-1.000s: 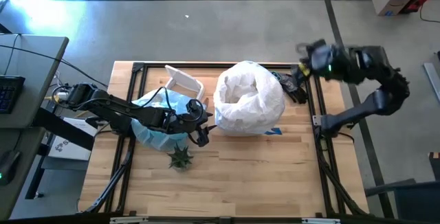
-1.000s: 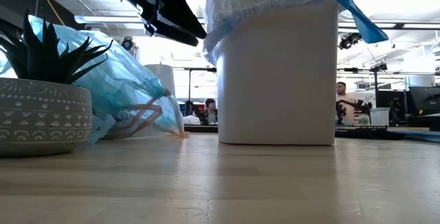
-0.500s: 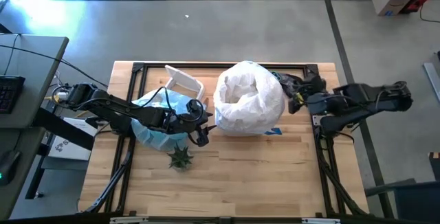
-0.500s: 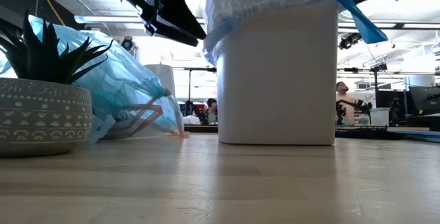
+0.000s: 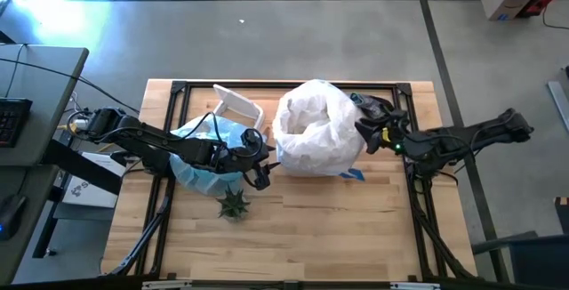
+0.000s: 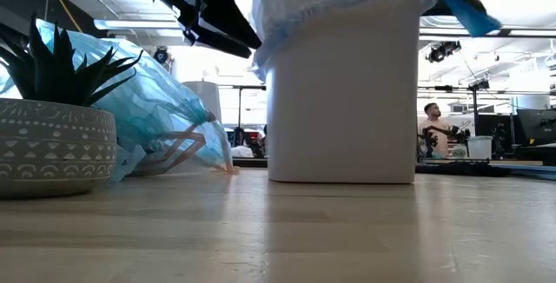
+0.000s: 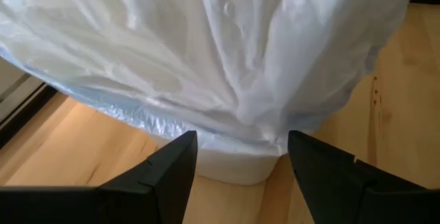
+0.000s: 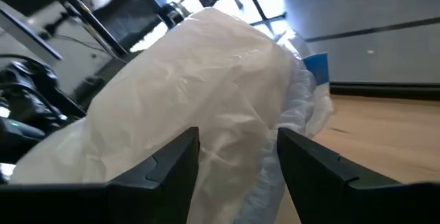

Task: Place trash/remove bag and relplace
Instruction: Insert the new trash bag into the trash bin

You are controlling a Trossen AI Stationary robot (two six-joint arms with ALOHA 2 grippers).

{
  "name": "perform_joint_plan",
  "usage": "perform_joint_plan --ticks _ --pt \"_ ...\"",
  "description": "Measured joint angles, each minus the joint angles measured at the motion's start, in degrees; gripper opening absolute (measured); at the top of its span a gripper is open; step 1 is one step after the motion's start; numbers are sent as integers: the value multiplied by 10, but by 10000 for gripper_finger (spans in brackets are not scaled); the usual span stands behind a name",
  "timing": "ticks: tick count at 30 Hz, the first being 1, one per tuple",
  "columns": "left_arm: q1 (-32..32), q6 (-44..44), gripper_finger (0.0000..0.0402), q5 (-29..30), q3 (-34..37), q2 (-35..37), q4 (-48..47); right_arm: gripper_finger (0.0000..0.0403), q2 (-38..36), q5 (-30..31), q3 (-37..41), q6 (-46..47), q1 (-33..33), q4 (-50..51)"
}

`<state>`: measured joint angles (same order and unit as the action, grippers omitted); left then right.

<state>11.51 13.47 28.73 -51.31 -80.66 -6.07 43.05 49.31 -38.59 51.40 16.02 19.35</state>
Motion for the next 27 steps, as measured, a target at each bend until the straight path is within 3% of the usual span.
perform_joint_plan --ticks 4,13,16,22,27 --pt "0 14 213 -2 0 0 0 183 -8 5 27 -1 10 -36" --pt "0 14 213 -8 0 0 0 183 -73 67 34 -25 83 9" --pt "-1 14 213 -8 0 0 -1 183 -101 91 31 -60 104 3" --pt "-11 14 213 -12 0 0 0 193 -117 74 9 -171 118 -88" --pt "-18 14 213 -13 0 0 -1 202 -116 73 2 -20 133 55"
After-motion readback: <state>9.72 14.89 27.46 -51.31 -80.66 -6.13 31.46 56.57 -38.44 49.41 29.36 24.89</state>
